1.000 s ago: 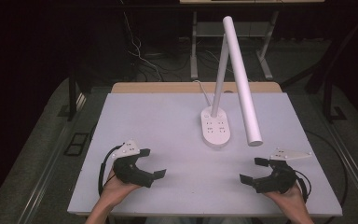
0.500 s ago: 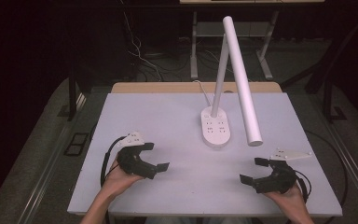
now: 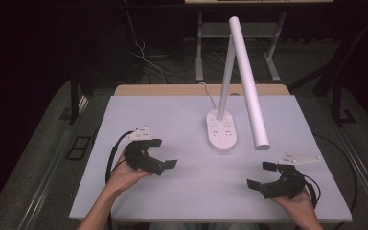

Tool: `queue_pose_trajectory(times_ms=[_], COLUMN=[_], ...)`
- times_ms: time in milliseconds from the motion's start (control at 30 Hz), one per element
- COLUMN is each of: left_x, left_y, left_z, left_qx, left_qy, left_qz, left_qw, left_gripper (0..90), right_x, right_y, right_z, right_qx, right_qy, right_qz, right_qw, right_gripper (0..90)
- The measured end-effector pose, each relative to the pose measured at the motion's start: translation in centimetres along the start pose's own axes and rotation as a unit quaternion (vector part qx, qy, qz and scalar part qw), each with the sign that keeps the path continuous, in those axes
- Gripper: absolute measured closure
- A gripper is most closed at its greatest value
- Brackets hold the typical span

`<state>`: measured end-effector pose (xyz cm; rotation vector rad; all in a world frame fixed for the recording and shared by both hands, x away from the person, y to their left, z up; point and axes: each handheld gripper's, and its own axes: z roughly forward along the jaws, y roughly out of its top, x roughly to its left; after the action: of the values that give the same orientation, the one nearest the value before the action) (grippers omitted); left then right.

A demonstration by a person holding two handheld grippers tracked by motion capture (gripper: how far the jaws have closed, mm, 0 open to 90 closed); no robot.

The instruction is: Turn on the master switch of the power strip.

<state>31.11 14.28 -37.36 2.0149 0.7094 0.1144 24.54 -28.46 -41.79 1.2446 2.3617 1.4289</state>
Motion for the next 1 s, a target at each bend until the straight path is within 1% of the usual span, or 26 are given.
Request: queue_pose_trajectory(times_ms=[200, 633, 667, 933, 1000], left_x=[0.2, 0.8, 1.0, 1.5, 1.7], left_y=[0.7, 2.2, 2.5, 3.6, 4.0], left_z=[0.4, 1.4, 1.5, 2.1, 2.3], left_qx=[0.010, 0.023, 0.028, 0.032, 0.033], left_qy=[-0.005, -0.005, -0.005, -0.002, -0.002], left_qz=[0.004, 0.014, 0.018, 0.021, 0.022], left_qw=[0.9999, 0.9996, 0.9994, 0.9993, 0.9992], left_gripper=[0.0, 0.0, 0.0, 0.0, 0.0], right_x=[0.1, 0.0, 0.0, -0.1, -0.1], right_y=[0.0, -0.1, -0.1, -0.1, -0.1], right_z=[0.0, -0.1, -0.1, -0.2, -0.3], right_qx=[0.001, 0.001, 0.002, 0.000, 0.000], right_qy=[0.001, 0.000, 0.001, 0.001, 0.002], right_qz=[0.000, -0.002, -0.002, -0.005, 0.000], right_qw=[1.0000, 1.0000, 1.0000, 1.0000, 1.0000], right_gripper=[0.4, 0.4, 0.4, 0.4, 0.4])
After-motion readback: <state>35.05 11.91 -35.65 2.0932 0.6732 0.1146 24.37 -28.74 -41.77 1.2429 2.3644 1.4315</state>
